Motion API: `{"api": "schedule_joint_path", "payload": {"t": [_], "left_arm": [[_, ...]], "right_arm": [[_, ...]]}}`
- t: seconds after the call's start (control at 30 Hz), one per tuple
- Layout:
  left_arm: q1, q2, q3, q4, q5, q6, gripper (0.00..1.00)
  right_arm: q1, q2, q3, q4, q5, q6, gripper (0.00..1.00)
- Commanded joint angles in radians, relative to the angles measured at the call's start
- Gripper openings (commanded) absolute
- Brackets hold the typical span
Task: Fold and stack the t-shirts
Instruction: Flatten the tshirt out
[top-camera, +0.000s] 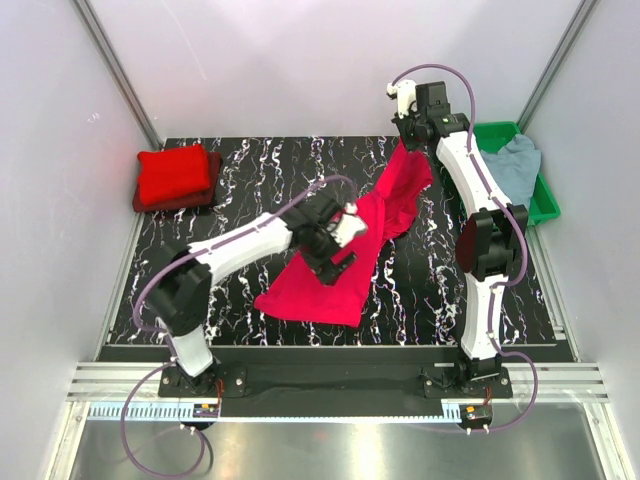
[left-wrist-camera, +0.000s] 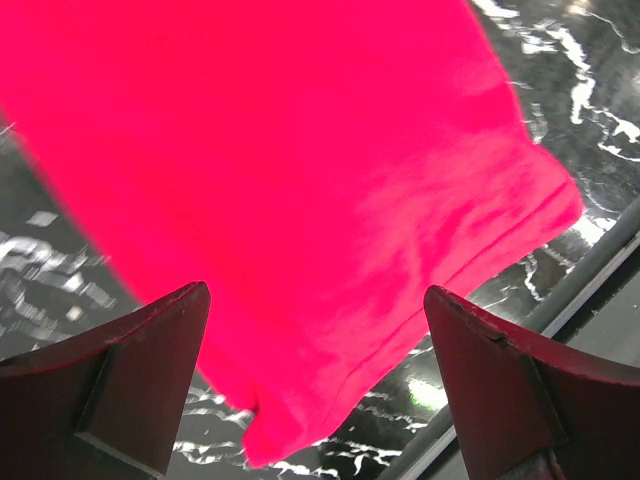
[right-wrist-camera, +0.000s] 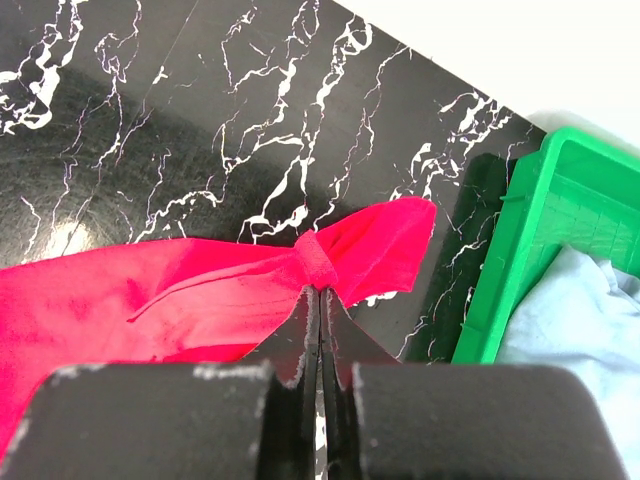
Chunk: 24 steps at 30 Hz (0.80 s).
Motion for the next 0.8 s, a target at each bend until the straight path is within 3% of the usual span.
{"api": "schedule_joint_path", "payload": {"t": [0.0, 0.33, 0.53, 0.6, 0.7, 0.73, 0.77], "left_arm": [[-0.093, 0.053, 0.086, -0.02, -0.063, -0.006, 0.96], [-0.266, 0.259, 0.207, -0.069, -0.076, -0.062, 0.96], [-0.309, 0.365, 0.265, -0.082, -0.074, -0.087, 0.94], [-0.317, 0.392, 0.299, -0.092, -0.085, -0.087, 0.88], [-0.318, 0.422, 0.324, -0.102, -0.092, -0.076, 0.65], [-0.318, 0.411, 0.321, -0.1, -0.099, -0.075, 0.55], [-0.317, 0.402, 0.313, -0.1, -0.108, -0.072, 0.28]], "right_arm": [[-0.002, -0.031, 0.012, 0.028, 0.004, 0.008, 0.0], [-0.023, 0.011, 0.071, 0.036, -0.005, 0.035, 0.0], [-0.034, 0.003, 0.074, 0.034, -0.021, 0.051, 0.0], [-0.04, -0.001, 0.071, 0.034, -0.022, 0.055, 0.0], [-0.039, -0.004, 0.063, 0.031, -0.022, 0.058, 0.0], [-0.039, -0.008, 0.063, 0.031, -0.022, 0.058, 0.0], [-0.039, -0.009, 0.059, 0.033, -0.021, 0.055, 0.0]]}}
